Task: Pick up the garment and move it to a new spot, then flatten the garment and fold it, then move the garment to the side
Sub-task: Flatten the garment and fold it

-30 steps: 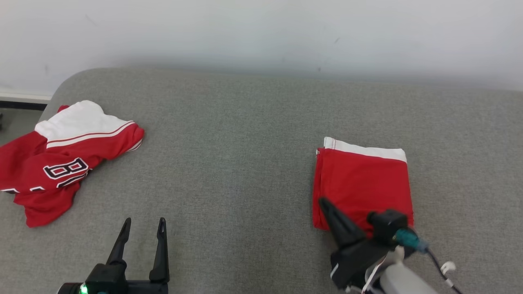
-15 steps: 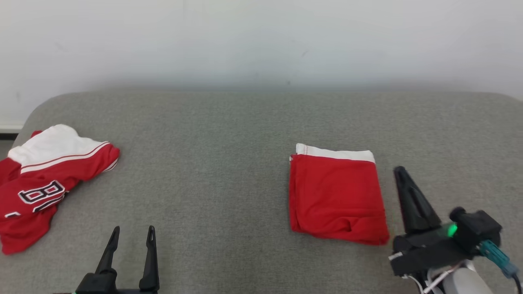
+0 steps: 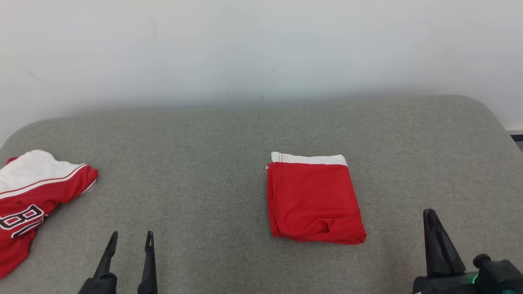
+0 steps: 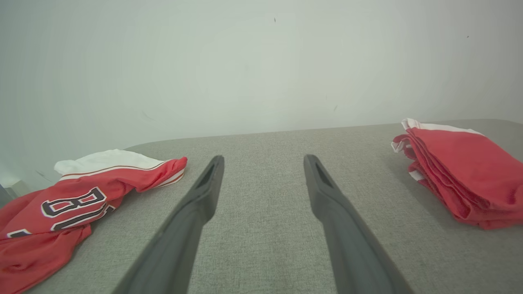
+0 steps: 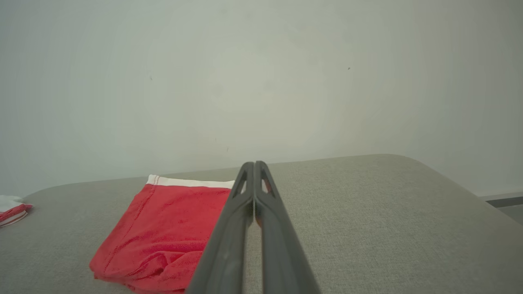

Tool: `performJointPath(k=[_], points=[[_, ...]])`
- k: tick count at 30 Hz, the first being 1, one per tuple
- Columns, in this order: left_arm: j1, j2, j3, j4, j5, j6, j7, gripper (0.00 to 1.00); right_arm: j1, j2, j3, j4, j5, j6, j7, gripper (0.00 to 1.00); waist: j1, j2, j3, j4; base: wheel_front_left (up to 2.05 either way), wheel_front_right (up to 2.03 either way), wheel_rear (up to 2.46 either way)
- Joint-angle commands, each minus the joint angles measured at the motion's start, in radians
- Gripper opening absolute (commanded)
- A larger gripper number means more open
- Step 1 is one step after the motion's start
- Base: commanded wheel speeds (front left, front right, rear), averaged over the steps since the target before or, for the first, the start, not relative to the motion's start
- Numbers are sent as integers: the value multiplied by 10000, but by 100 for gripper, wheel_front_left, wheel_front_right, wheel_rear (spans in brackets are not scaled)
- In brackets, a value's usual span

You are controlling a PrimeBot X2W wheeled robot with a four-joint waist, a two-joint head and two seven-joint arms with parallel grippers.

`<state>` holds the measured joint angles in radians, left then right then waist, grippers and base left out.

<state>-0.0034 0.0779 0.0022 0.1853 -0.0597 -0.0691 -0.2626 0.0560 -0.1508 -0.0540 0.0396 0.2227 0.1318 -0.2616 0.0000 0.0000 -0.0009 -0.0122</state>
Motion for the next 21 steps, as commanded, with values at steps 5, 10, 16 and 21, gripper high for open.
performJointPath(k=[5, 10, 16, 21], points=[[249, 110, 106, -120, 53, 124, -32, 100, 426, 272, -88, -112, -306, -25, -46, 100, 0, 0, -74, -173, 0, 0, 0], [374, 142, 212, -127, 57, 235, -32, 100, 270, 333, -39, 52, -824, -25, -46, 100, 0, 0, -86, -197, 0, 0, 0], [443, 146, 131, -52, 116, 238, -32, 100, 159, 311, 155, 342, -1283, -25, -47, 100, 0, 0, -108, -19, 0, 0, 0], [451, 135, 78, -46, 124, 241, -32, 100, 102, 329, 271, 573, -1336, -25, -47, 100, 0, 0, -107, 105, 0, 0, 0]])
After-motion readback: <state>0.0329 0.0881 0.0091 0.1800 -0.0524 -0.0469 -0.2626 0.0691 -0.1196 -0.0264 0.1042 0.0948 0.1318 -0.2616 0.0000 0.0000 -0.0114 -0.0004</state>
